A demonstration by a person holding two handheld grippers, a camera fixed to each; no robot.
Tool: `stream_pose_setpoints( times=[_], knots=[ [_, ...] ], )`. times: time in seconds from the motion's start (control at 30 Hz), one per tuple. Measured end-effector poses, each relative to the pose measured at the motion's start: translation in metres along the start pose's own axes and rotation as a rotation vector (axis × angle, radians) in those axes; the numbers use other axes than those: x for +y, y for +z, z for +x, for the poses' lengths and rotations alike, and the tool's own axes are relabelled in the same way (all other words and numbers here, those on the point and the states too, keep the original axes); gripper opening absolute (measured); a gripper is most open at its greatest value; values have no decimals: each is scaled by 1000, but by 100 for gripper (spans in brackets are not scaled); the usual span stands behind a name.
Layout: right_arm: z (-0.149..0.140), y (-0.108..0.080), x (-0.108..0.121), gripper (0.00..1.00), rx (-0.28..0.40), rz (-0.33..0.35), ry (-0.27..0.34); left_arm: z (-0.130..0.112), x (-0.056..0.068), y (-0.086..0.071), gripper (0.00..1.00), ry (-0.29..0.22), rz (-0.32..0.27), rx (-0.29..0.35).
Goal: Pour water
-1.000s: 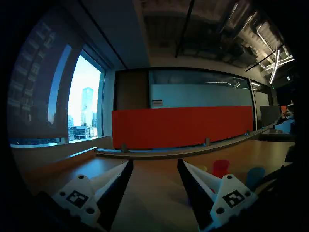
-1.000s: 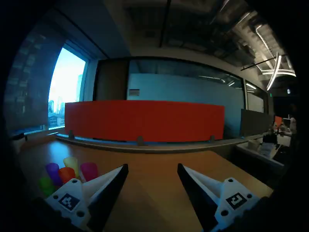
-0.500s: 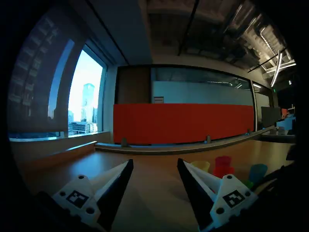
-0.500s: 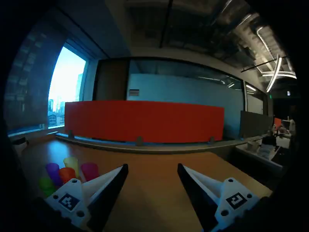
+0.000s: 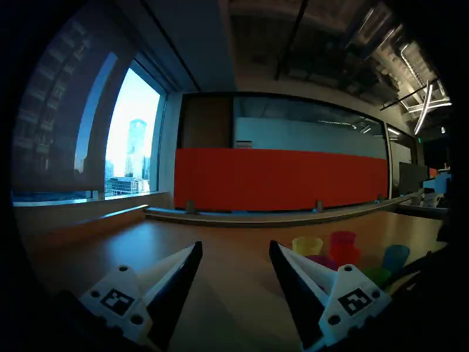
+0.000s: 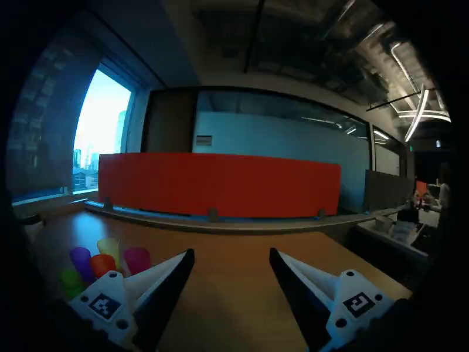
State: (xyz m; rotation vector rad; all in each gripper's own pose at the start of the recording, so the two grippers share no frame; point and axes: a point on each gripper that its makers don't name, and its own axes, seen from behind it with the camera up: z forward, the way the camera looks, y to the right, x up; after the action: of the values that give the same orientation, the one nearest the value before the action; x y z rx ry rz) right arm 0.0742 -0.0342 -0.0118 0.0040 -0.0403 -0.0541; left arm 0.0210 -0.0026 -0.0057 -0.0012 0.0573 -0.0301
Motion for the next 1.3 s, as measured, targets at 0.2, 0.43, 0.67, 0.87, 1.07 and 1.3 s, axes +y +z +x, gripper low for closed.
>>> stream_pose_setpoints(
  times=[0.2, 0.43, 0.67, 0.87, 1.07, 1.3],
  knots=[
    [1, -2, 4, 99, 0, -8, 2, -7, -2, 1, 84, 6, 8, -19],
    [1, -3, 5, 99, 1, -8, 0, -12, -5, 4, 84, 6, 15, -35],
    [1, -3, 2, 99, 1, -4, 0, -18, -5, 6, 84, 27, 21, -53],
    [2, -4, 3, 99, 2, -4, 1, -18, -5, 6, 84, 28, 22, -54],
    [3, -5, 3, 99, 9, -2, 1, -18, -5, 6, 84, 28, 22, -55],
    [1, -7, 6, 99, 23, 0, 8, -19, -5, 6, 84, 30, 22, -56]
  ],
)
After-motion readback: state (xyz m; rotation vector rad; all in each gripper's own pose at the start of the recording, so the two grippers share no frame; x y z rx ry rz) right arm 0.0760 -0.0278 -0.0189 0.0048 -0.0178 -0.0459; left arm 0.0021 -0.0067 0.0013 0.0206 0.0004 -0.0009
